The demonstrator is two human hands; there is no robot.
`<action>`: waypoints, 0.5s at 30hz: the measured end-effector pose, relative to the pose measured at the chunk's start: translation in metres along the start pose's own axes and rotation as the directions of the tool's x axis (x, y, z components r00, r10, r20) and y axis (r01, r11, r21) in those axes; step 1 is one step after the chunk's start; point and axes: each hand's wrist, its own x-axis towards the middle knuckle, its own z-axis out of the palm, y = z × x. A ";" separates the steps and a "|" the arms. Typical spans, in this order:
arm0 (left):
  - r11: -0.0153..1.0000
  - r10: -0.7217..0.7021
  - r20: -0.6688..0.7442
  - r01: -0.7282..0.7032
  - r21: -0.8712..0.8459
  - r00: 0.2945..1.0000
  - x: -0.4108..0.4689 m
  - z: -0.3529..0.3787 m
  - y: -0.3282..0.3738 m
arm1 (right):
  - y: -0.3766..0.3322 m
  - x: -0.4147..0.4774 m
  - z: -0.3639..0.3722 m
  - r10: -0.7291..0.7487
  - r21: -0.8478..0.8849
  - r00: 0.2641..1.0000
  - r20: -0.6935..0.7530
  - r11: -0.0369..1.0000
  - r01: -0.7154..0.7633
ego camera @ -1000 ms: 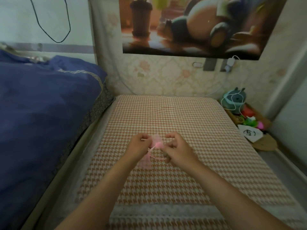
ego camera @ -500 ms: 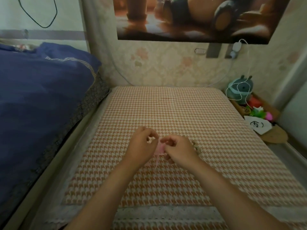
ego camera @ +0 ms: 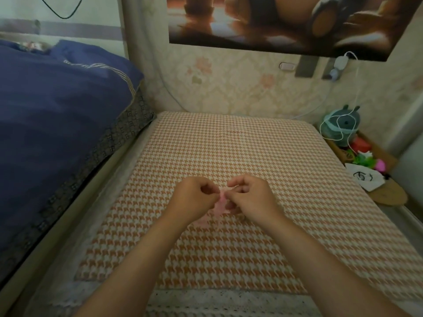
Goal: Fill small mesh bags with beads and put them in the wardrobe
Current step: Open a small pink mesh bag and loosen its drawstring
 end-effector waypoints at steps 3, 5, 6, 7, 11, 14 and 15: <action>0.998 0.051 -0.008 -0.051 0.040 0.999 -0.001 -0.001 0.004 | 0.006 0.000 0.003 -0.013 0.025 1.000 0.003 1.000 0.013; 0.995 0.093 -0.010 -0.093 0.049 0.996 0.000 -0.001 0.004 | 0.009 0.002 0.003 -0.014 0.005 0.999 0.030 1.000 0.014; 0.991 0.116 -0.001 -0.116 0.059 0.993 0.000 -0.002 0.005 | 0.010 0.002 0.003 -0.015 -0.013 0.999 0.047 1.000 0.016; 0.986 0.149 0.018 -0.150 0.079 0.989 0.000 -0.003 0.004 | 0.010 0.004 0.001 -0.014 -0.032 0.998 0.061 0.999 0.016; 0.925 0.321 0.107 -0.336 0.177 0.941 0.004 -0.010 0.004 | 0.010 0.008 -0.007 -0.050 -0.152 0.998 0.043 0.987 0.056; 0.888 0.369 0.130 -0.390 0.243 0.920 0.008 -0.011 0.004 | 0.008 0.008 -0.011 -0.137 -0.262 0.989 0.059 0.954 0.148; 0.885 0.368 0.138 -0.392 0.251 0.920 0.008 -0.010 0.003 | 0.008 0.008 -0.012 -0.166 -0.304 0.982 0.095 0.934 0.187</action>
